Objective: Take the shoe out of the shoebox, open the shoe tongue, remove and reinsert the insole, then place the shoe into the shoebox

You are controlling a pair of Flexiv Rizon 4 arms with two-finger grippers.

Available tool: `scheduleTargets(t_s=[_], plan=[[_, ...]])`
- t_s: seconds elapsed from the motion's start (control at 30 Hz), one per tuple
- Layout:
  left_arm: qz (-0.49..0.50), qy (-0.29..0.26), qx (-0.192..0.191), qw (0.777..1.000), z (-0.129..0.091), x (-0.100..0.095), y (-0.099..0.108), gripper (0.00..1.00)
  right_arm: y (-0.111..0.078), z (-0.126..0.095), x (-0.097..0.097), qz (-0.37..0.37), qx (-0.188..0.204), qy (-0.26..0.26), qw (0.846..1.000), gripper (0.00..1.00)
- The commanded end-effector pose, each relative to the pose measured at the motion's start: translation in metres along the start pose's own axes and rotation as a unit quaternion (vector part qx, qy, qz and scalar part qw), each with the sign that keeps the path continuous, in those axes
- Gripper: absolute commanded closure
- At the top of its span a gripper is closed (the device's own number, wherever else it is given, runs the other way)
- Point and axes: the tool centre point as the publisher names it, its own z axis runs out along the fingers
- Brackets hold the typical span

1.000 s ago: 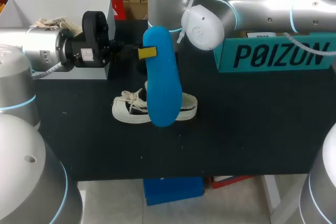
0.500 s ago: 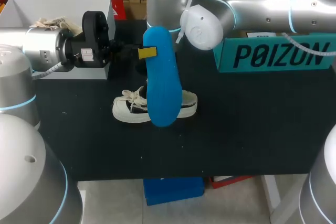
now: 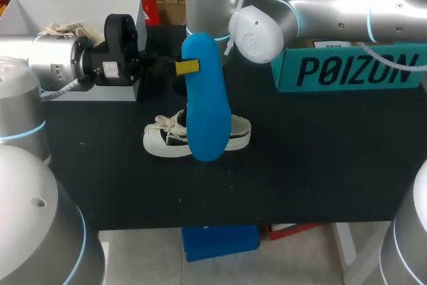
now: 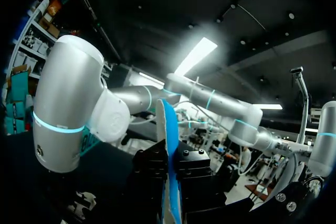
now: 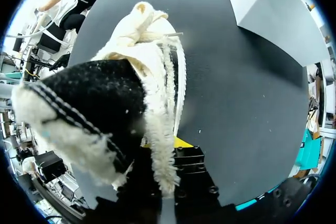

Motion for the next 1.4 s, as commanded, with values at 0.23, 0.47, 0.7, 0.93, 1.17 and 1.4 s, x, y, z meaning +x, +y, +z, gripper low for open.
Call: scheduleTargets(t_s=[0.23,0.47,0.7,0.93,1.17,1.4], plan=[[0.001,-0.003,0.001,1.000,0.002,0.000,0.001,1.00,-0.019,-0.057,0.006,0.044,0.011,-0.027,0.999,1.00],[0.001,-0.003,0.001,1.000,0.002,0.000,0.001,1.00,-0.031,-0.080,0.000,0.110,0.031,-0.055,0.992,1.00],[0.001,-0.003,0.001,1.000,0.002,0.000,0.001,1.00,-0.042,-0.076,-0.011,0.230,0.087,-0.058,0.968,1.00],[0.001,-0.003,0.001,1.000,0.002,0.000,0.001,1.00,-0.052,-0.072,-0.020,0.357,0.088,-0.058,0.928,1.00],[0.001,-0.003,0.001,1.000,0.002,0.000,0.001,1.00,-0.061,-0.073,-0.026,0.491,0.074,-0.050,0.867,1.00],[0.001,-0.003,0.001,1.000,0.002,0.000,0.001,1.00,-0.066,-0.076,-0.027,0.592,0.039,-0.039,0.804,1.00]])
